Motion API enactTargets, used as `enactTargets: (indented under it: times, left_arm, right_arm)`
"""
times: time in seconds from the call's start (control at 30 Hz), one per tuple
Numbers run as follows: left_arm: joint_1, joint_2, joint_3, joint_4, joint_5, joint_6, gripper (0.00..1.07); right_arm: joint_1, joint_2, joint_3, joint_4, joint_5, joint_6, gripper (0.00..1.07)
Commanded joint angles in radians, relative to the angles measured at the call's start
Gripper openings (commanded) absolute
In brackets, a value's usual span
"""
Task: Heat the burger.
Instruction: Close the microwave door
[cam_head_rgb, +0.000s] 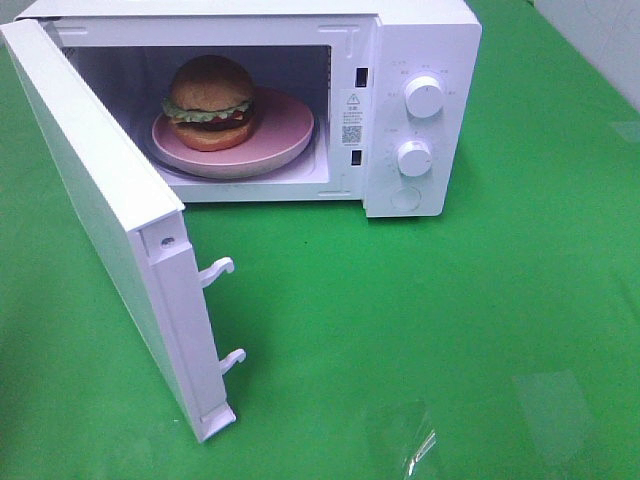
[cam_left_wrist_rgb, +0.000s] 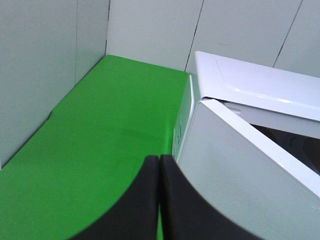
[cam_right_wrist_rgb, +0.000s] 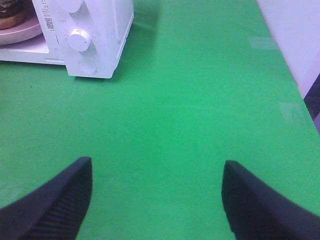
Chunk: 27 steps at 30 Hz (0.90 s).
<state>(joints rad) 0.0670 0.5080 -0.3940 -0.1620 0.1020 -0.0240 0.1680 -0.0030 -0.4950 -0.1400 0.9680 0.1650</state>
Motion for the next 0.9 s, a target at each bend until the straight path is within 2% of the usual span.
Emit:
enactTargets:
  times: [0.03, 0.1, 0.17, 0.2, 0.23, 0.33, 0.4, 0.43, 0.47, 0.5, 0.53, 0.57, 0.6, 0.7, 0.77, 0.8, 0.83, 0.87, 0.9]
  left_arm:
    - [0.003, 0.057, 0.029, -0.006, -0.128, 0.002, 0.00]
    - [0.003, 0.081, 0.046, -0.006, -0.171, -0.001, 0.00]
    - [0.003, 0.166, 0.112, -0.006, -0.316, -0.005, 0.00]
    - [0.003, 0.166, 0.112, -0.006, -0.316, -0.005, 0.00]
    - [0.003, 0.208, 0.137, -0.005, -0.398, -0.005, 0.00]
    - [0.001, 0.232, 0.147, -0.002, -0.434, -0.005, 0.00]
    - [-0.005, 0.332, 0.161, 0.058, -0.534, -0.014, 0.00]
    - [-0.005, 0.332, 0.161, 0.058, -0.534, -0.014, 0.00]
    - [-0.005, 0.375, 0.161, 0.107, -0.569, -0.046, 0.00]
    - [-0.005, 0.375, 0.161, 0.107, -0.569, -0.046, 0.00]
    - [-0.005, 0.427, 0.161, 0.183, -0.601, -0.080, 0.00]
    - [-0.005, 0.427, 0.161, 0.183, -0.601, -0.080, 0.00]
    - [-0.005, 0.476, 0.161, 0.272, -0.625, -0.110, 0.00]
    - [-0.005, 0.495, 0.161, 0.309, -0.634, -0.128, 0.00]
    - [-0.005, 0.581, 0.161, 0.480, -0.706, -0.243, 0.00]
    - [-0.005, 0.581, 0.161, 0.480, -0.706, -0.243, 0.00]
    - [-0.005, 0.621, 0.161, 0.557, -0.757, -0.289, 0.00]
    - [-0.005, 0.621, 0.161, 0.557, -0.757, -0.289, 0.00]
    - [-0.005, 0.663, 0.161, 0.611, -0.806, -0.318, 0.00]
  right_arm:
    - [-0.005, -0.027, 0.004, 0.002, -0.009, -0.016, 0.71]
    - [-0.005, -0.027, 0.004, 0.002, -0.009, -0.016, 0.71]
    - [-0.005, -0.027, 0.004, 0.002, -0.009, -0.016, 0.71]
    - [-0.005, -0.027, 0.004, 0.002, -0.009, -0.016, 0.71]
    - [-0.005, -0.027, 0.004, 0.002, -0.009, -0.016, 0.71]
    - [-0.005, -0.027, 0.004, 0.002, -0.009, -0.016, 0.71]
    - [-0.005, -0.027, 0.004, 0.002, -0.009, -0.016, 0.71]
    - [-0.005, -0.027, 0.004, 0.002, -0.009, -0.016, 0.71]
    - [-0.005, -0.027, 0.004, 0.002, -0.009, -0.016, 0.71]
    - [-0.005, -0.027, 0.004, 0.002, -0.009, -0.016, 0.71]
    - [-0.005, -0.027, 0.004, 0.002, -0.009, -0.016, 0.71]
    - [-0.005, -0.027, 0.004, 0.002, -0.009, -0.016, 0.71]
    - [-0.005, -0.027, 0.004, 0.002, -0.009, -0.016, 0.71]
    - [-0.005, -0.027, 0.004, 0.002, -0.009, -0.016, 0.71]
    - [-0.005, -0.027, 0.004, 0.002, -0.009, -0.016, 0.71]
    - [-0.005, -0.027, 0.004, 0.002, -0.009, -0.016, 0.71]
    - [-0.005, -0.027, 0.004, 0.002, -0.009, -0.016, 0.71]
    - [-0.005, -0.027, 0.004, 0.002, -0.009, -0.016, 0.71]
    - [-0.005, -0.027, 0.004, 0.002, -0.009, -0.016, 0.71]
